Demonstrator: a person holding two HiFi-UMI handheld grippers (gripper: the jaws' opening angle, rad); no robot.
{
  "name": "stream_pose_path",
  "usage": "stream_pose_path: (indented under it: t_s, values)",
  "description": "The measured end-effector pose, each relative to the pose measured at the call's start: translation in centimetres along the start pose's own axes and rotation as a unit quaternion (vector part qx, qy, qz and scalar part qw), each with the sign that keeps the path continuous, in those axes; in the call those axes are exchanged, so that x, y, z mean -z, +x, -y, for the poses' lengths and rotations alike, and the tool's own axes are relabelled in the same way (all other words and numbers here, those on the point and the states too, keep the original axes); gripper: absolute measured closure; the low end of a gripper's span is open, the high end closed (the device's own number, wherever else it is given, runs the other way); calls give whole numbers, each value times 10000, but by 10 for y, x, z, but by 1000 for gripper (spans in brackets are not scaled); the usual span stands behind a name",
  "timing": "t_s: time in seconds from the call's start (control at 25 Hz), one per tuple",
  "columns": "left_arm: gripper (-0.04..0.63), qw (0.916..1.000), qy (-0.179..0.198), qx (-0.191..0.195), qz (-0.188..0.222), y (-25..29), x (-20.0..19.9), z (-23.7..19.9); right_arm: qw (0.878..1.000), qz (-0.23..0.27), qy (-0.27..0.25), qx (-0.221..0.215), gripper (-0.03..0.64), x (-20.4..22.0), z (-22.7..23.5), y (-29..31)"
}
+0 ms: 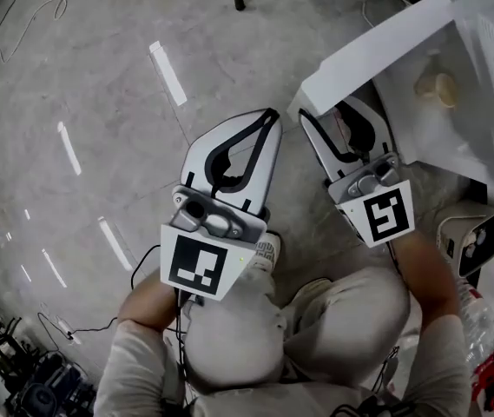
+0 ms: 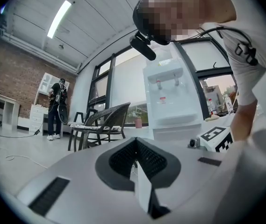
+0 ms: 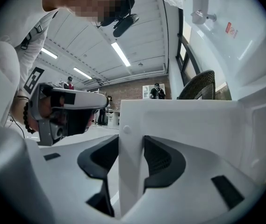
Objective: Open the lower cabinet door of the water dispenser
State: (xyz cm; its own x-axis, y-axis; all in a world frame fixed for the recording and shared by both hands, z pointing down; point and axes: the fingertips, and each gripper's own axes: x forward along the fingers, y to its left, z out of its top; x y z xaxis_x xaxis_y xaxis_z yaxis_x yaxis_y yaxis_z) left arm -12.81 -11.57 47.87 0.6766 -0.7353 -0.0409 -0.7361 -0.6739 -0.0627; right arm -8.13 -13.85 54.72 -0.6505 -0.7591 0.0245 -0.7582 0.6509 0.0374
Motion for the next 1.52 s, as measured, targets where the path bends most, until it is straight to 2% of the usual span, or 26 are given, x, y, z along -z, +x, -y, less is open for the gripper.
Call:
stream_pose_path:
  t_s: [0.2,0.48,0.64,1.04,1.2,1.52]
  values:
    - [591,9999,17,-167,28,7,7,-2,9999,94,53,7,443,1,8,13]
    - [591,9998,136,-152,-56,24,21,-4,9999,108,25,52,442,-5,8,36]
    - [591,9997,6,-224,-107,37,25,-10,9999,137,17,78,442,-2,17,54]
    - [591,9990,-50,-439,-59,46,26,-28,9996,205,45,190,434,-1,34,84]
    - [591,9991,-58,-419,-70,48,23,-28,9992,183,83,357,431,-2,42,99]
    - [591,9995,-32,-306,54,45,11,-20,9989,370,122,269,433,-7,31,81]
